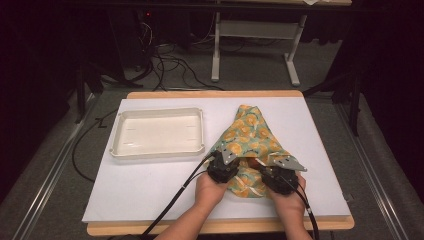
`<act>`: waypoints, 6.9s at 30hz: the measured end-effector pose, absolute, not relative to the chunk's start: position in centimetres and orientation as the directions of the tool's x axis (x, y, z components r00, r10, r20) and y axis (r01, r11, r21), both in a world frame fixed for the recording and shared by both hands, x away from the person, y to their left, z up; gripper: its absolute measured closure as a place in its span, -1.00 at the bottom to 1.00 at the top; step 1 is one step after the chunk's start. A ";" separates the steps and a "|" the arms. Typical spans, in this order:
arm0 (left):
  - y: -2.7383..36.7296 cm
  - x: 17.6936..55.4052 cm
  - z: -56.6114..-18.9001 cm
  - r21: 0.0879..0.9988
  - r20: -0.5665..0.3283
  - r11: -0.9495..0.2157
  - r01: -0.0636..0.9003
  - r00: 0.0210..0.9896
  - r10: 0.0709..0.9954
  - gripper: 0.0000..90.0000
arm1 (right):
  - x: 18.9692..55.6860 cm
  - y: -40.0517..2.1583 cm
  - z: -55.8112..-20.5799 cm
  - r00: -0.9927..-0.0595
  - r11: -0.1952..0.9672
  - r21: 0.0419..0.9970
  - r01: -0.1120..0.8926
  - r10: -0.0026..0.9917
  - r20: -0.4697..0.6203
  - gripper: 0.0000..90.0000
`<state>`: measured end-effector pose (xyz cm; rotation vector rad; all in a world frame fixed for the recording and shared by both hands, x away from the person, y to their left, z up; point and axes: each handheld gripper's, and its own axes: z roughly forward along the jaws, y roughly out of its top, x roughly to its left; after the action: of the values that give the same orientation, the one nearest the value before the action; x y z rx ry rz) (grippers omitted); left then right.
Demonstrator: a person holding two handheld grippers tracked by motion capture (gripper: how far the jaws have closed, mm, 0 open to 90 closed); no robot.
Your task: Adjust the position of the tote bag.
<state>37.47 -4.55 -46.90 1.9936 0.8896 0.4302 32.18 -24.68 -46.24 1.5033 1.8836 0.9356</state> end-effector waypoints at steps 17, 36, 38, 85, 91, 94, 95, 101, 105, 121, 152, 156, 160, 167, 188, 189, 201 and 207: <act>-4.4 36.7 -46.7 0.869 -0.075 -0.308 0.387 0.719 0.691 0.27 | 34.2 -22.4 -46.3 -0.194 0.110 0.804 0.585 0.981 0.007 -0.17; -6.6 36.8 -47.3 0.856 -0.066 -0.342 0.388 0.738 0.672 0.40 | 30.2 -24.8 -41.6 -0.228 0.032 0.862 0.507 0.969 0.098 -0.14; -6.7 36.9 -47.4 0.857 -0.077 -0.329 0.397 0.730 0.679 0.35 | 29.5 -25.3 -41.2 -0.228 0.021 0.865 0.501 0.968 0.108 -0.14; 4.3 35.9 -42.7 0.923 -0.078 -0.213 0.321 0.698 0.712 -0.16 | 21.5 -26.9 -42.3 -0.284 0.085 0.848 0.522 0.956 0.078 -0.12; 4.4 36.7 -42.5 0.924 -0.091 -0.197 0.327 0.690 0.718 -0.14 | 20.4 -26.9 -41.9 -0.280 0.071 0.856 0.512 0.956 0.088 -0.12; 4.2 37.0 -42.4 0.926 -0.092 -0.194 0.325 0.690 0.718 -0.14 | 19.8 -27.1 -41.7 -0.274 0.060 0.860 0.508 0.957 0.095 -0.12; 4.1 37.1 -42.5 0.924 -0.101 -0.192 0.331 0.695 0.712 -0.14 | 19.7 -27.1 -41.7 -0.276 0.061 0.861 0.505 0.957 0.094 -0.12; 3.4 37.3 -42.7 0.920 -0.101 -0.203 0.335 0.704 0.703 -0.12 | 19.0 -27.1 -41.4 -0.274 0.057 0.869 0.492 0.957 0.093 -0.12; 3.2 37.3 -42.8 0.919 -0.096 -0.209 0.333 0.707 0.701 -0.11 | 18.7 -27.0 -41.1 -0.280 0.056 0.876 0.478 0.956 0.091 -0.12; 3.3 37.5 -42.9 0.917 -0.080 -0.221 0.333 0.694 0.715 -0.06 | 18.1 -26.4 -39.5 -0.314 0.047 0.906 0.421 0.945 0.096 -0.12; 4.4 36.8 -42.8 0.920 -0.066 -0.222 0.322 0.687 0.724 -0.07 | 18.3 -25.9 -36.8 -0.354 0.032 0.945 0.325 0.931 0.090 -0.12; 5.5 36.5 -42.7 0.922 -0.069 -0.213 0.324 0.678 0.732 -0.07 | 19.0 -25.9 -36.5 -0.365 0.037 0.950 0.312 0.927 0.084 -0.12; 6.8 36.0 -42.4 0.921 -0.059 -0.212 0.326 0.656 0.752 -0.08 | 20.2 -26.0 -36.3 -0.377 0.045 0.951 0.305 0.923 0.078 -0.12; 8.9 35.2 -42.2 0.916 -0.073 -0.191 0.352 0.615 0.785 -0.10 | 22.7 -25.9 -36.1 -0.398 0.075 0.949 0.306 0.916 0.056 -0.12; 18.1 31.4 -42.5 0.873 0.037 -0.285 0.395 0.530 0.847 -0.25 | 28.4 -23.6 -36.5 -0.460 0.094 0.942 0.323 0.885 0.069 -0.12; 18.6 31.3 -42.8 0.874 0.035 -0.281 0.397 0.525 0.850 -0.24 | 28.7 -23.4 -36.5 -0.459 0.092 0.941 0.326 0.886 0.072 -0.12; 21.2 30.7 -44.0 0.874 -0.018 -0.237 0.423 0.517 0.856 -0.23 | 30.6 -20.7 -36.2 -0.474 0.067 0.944 0.323 0.875 0.100 -0.12; 21.1 30.8 -44.0 0.881 -0.019 -0.236 0.411 0.528 0.849 -0.24 | 31.1 -19.1 -36.3 -0.483 0.078 0.943 0.325 0.871 0.094 -0.12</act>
<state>30.77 21.09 -44.01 1.8469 1.0398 0.5980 31.15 -19.09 -36.30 1.1788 1.8558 1.4084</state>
